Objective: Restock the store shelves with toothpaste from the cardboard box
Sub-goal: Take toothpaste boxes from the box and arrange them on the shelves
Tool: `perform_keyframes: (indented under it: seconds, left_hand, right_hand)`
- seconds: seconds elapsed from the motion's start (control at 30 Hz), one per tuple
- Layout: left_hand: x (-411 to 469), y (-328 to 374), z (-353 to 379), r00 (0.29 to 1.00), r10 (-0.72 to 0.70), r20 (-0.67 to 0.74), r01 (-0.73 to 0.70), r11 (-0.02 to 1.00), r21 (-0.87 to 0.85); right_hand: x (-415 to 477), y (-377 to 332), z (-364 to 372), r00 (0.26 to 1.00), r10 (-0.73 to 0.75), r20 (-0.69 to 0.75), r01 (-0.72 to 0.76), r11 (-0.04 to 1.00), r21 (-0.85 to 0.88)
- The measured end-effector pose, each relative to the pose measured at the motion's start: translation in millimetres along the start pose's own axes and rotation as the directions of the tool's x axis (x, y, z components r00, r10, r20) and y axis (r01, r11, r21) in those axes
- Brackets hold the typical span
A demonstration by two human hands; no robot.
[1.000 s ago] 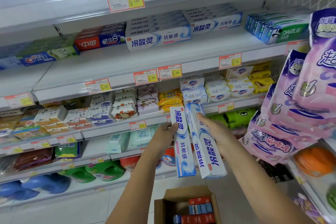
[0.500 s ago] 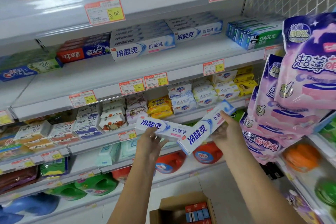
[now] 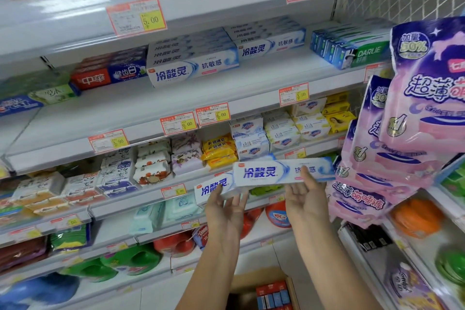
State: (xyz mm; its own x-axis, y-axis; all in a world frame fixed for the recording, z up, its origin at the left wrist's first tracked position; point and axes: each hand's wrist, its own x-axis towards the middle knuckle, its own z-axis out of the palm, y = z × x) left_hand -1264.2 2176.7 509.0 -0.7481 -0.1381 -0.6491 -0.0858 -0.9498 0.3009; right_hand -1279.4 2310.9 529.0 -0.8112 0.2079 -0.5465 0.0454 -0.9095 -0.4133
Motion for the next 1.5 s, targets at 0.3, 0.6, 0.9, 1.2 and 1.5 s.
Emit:
perform_keyframes:
  seconds: [0.3, 0.6, 0.9, 1.2, 1.5]
  left_hand:
    - [-4.4, 3.1, 24.4, 0.960, 0.089, 0.264, -0.143, 0.971, 0.193]
    - [-21.3, -0.8, 48.5, 0.835, -0.142, 0.532, -0.120, 0.896, 0.427]
    - [-50.2, 28.2, 77.0, 0.881, -0.280, 0.380, -0.423, -0.111, 0.899]
    - [-42.4, -5.2, 84.6, 0.853, -0.292, 0.432, -0.331, 0.338, 0.881]
    - [-56.6, 2.9, 137.5, 0.791, -0.212, 0.574, -0.582, 0.026, 0.813]
  right_hand:
    - [1.0, 9.6, -0.2, 0.987, 0.116, 0.115, -0.115, 0.993, -0.013]
    - [19.7, -23.6, 34.1, 0.980, -0.029, 0.197, 0.057, 0.988, -0.140]
    - [12.1, -43.5, 60.4, 0.899, -0.134, 0.416, 0.315, 0.858, -0.405]
    - [-9.9, -36.3, 62.0, 0.812, -0.149, 0.565, 0.496, 0.685, -0.533]
    - [-0.9, -55.7, 82.0, 0.837, -0.200, 0.510, 0.419, 0.832, -0.362]
